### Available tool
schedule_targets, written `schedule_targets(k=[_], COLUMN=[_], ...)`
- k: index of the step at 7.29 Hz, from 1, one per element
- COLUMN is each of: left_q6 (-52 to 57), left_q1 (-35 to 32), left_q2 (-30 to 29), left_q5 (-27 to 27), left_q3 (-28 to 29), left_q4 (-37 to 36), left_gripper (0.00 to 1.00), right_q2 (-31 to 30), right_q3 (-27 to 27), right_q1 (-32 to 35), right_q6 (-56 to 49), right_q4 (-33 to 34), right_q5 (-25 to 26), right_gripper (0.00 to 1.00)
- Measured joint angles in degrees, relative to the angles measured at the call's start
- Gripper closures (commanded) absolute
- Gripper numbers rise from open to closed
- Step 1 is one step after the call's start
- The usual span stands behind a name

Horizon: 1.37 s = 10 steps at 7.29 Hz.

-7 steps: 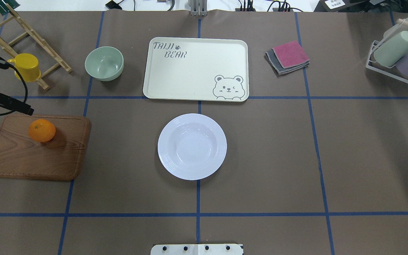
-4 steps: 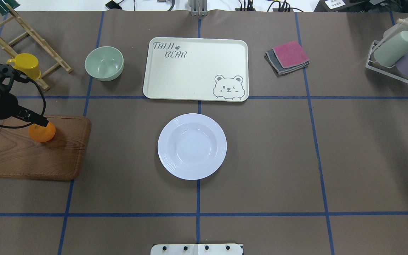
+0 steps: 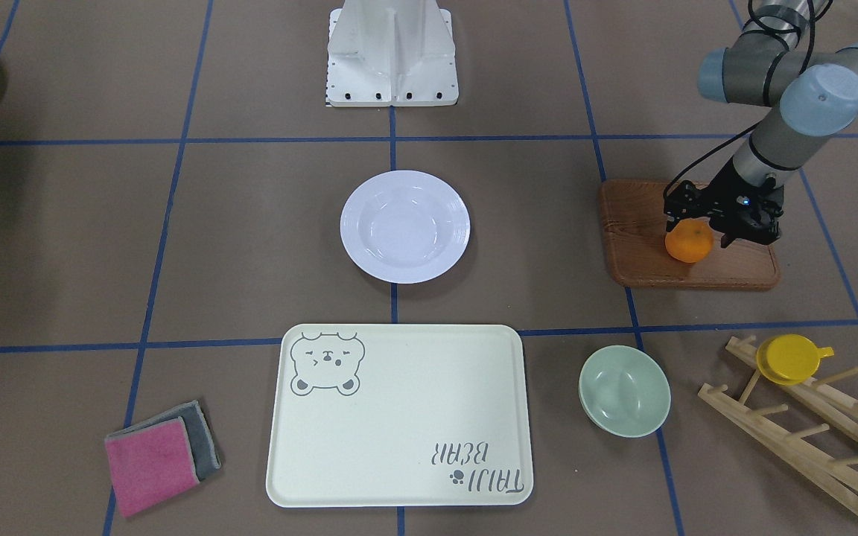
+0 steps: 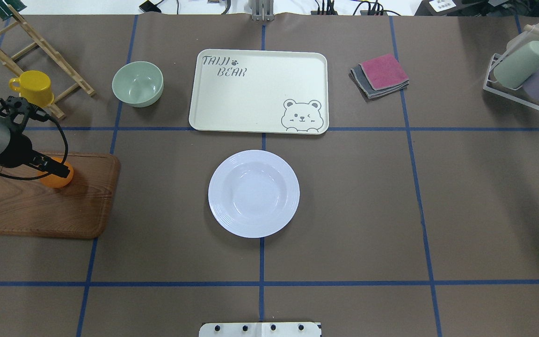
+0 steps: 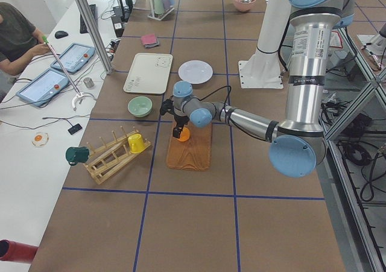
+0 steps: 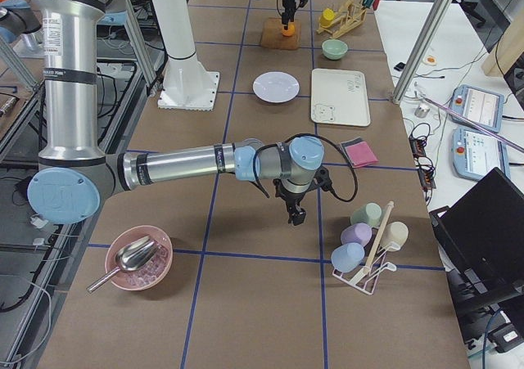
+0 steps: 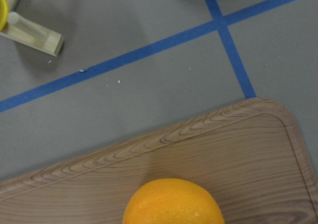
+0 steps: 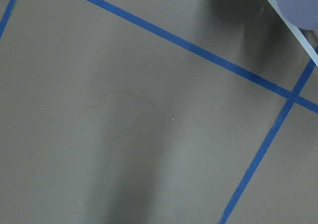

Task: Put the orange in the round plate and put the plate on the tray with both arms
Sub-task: 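Reach the left gripper down to the orange on the wooden board and grasp it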

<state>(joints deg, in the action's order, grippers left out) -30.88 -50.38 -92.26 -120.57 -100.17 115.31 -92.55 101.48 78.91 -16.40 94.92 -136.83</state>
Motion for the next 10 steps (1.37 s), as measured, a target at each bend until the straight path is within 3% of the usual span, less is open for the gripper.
schedule_targets(k=[5, 6, 7, 8, 10], left_q6=[0.12, 0.22, 0.23, 0.14, -0.18], left_q1=[1.66, 1.72, 1.78, 1.81, 1.82], left_q2=[-0.25, -0.44, -0.56, -0.59, -0.65], left_q5=[1.69, 1.9, 2.16, 2.28, 2.2], left_q3=[1.01, 1.52, 1.84, 1.92, 1.52], left_q4=[0.02, 0.06, 0.1, 0.17, 0.24], left_gripper=[0.02, 0.26, 0.75, 1.0, 1.0], right_q2=[0.22, 0.24, 0.26, 0.26, 0.4], right_q3=[-0.4, -0.45, -0.47, -0.48, -0.31], right_q1=[-1.17, -1.34, -1.49, -1.59, -1.64], right_q6=[0.04, 0.05, 0.06, 0.06, 0.06], right_q4=[0.0, 0.0, 0.0, 0.0, -0.04], right_q5=[0.16, 0.16, 0.16, 0.16, 0.16], right_gripper=[0.0, 0.0, 0.0, 0.0, 0.0])
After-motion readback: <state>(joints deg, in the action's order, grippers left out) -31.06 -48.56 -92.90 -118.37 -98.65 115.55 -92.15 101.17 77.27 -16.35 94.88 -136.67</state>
